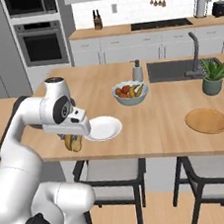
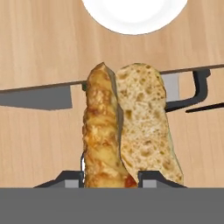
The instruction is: Place one bun and one sausage from the bowl on each plate.
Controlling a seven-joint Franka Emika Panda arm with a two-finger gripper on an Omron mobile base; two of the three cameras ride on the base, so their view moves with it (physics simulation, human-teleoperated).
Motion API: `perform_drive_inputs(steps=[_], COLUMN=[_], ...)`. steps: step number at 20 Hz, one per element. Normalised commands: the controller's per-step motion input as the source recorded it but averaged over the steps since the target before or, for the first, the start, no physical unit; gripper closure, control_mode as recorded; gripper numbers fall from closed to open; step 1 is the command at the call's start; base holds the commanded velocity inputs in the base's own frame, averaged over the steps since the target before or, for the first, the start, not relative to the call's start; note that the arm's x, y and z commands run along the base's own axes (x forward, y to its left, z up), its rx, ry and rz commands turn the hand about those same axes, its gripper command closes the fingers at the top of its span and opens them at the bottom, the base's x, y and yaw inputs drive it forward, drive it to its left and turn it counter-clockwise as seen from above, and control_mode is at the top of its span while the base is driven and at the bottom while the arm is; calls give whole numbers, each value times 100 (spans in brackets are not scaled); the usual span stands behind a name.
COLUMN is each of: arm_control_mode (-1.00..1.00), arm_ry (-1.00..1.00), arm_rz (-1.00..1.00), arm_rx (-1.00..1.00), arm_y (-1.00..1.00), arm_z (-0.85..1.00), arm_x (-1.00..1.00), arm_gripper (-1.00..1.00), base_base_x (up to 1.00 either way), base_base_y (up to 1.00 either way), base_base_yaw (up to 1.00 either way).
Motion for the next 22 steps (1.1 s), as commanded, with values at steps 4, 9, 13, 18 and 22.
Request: perform_drive_inputs(steps=[4, 9, 13, 18, 22], arm_control_mode=[100, 100, -100, -100, -100], arm_ry=[0, 0, 0, 0, 0], arm_rz=[0, 0, 0, 0, -3], arm_rx=[0, 0, 0, 4, 1], arm_y=[0, 0, -8, -39, -45], arm_z=[0, 0, -5, -20, -33], arm_x=[0, 0, 39, 100, 100], arm_gripper=[100, 100, 100, 100, 100], base_base_x=[43, 63, 25, 0, 0], base_base_y=[20, 2, 0, 0, 0], base_base_yaw=[-1, 1, 0, 0, 0])
